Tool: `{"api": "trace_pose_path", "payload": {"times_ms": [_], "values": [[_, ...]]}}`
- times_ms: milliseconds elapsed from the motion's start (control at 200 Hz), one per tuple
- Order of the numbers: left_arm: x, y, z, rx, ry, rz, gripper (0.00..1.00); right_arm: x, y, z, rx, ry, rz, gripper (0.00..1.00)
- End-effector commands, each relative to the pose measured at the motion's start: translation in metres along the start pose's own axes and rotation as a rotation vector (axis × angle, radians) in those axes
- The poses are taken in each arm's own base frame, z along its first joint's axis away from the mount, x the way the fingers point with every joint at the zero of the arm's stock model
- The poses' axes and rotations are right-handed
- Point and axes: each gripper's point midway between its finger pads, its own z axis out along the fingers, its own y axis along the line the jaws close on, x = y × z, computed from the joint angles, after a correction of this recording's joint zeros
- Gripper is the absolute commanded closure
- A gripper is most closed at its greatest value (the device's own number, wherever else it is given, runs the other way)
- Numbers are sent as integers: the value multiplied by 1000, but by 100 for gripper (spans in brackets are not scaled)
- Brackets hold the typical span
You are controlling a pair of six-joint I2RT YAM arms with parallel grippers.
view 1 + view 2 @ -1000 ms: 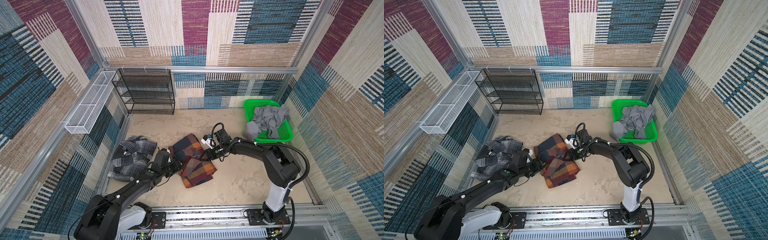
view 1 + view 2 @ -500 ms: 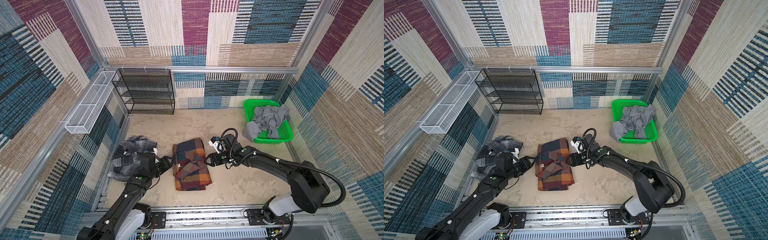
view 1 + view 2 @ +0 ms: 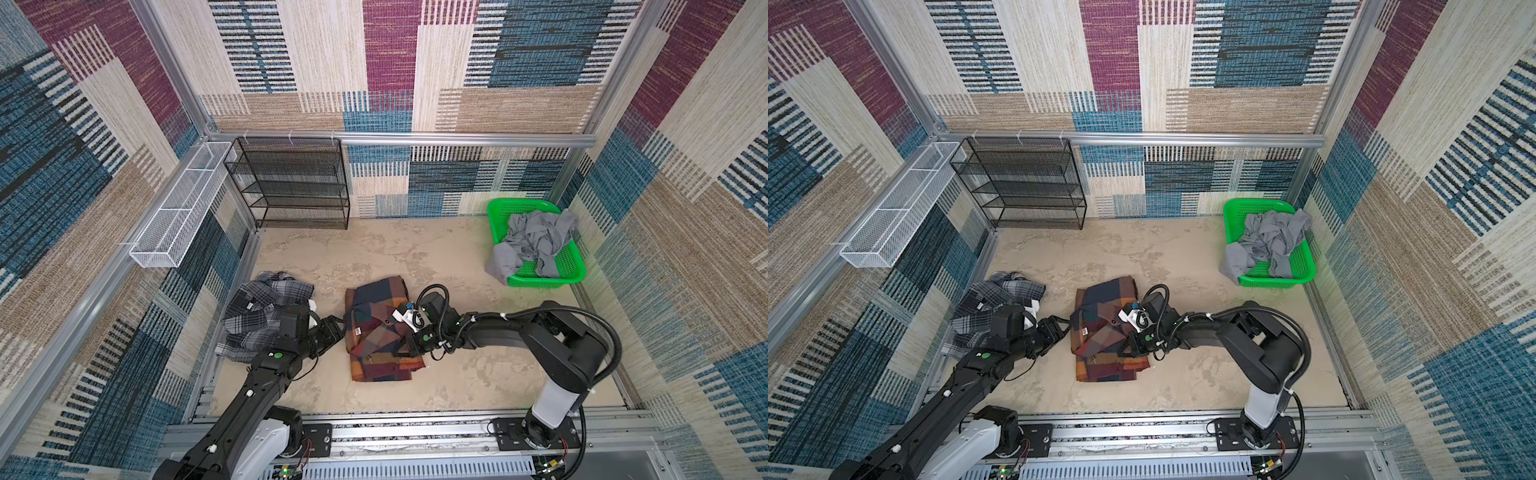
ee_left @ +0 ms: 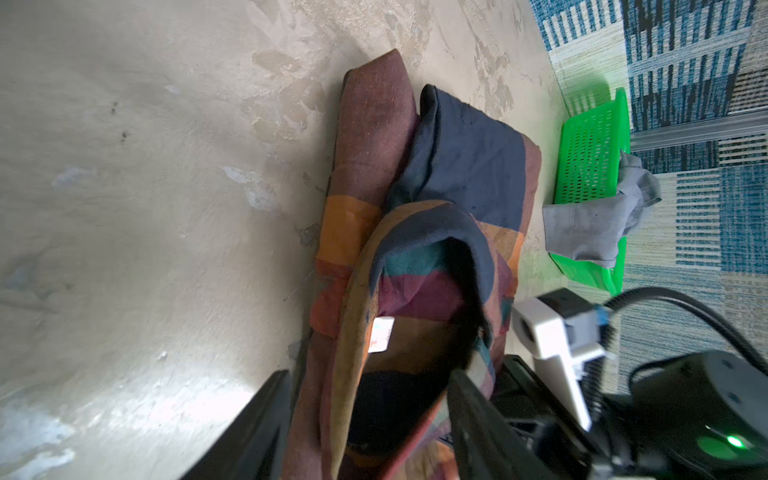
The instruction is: Fold and stack the long sleeve shirts
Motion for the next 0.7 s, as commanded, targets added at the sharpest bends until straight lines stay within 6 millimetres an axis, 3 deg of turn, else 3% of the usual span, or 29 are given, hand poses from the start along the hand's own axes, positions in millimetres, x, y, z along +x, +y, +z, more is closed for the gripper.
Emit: {"api": "trace_pose_path", "payload": {"times_ms": [0,115,230,401,506,576,696], "values": [[4,2,-1,0,12,-19,36,-4,-6,16,19,-9,22,92],[5,2,-2,7,12,-17,36,-7,20,10,15,-14,-56,82],[4,-3,-3,16,20,-4,35,-23,59,-27,31,-91,-145,56],[-1,-6,-4,6,14,21,35,-52,93,-74,63,-205,-257,47],[0,-5,1,9,22,16,35,-87,83,-81,33,-235,-244,49],[1,-4,5,13,31,9,35,-111,67,-73,25,-231,-228,50],[3,-2,6,10,39,8,35,-144,17,-58,19,-235,-123,55]]}}
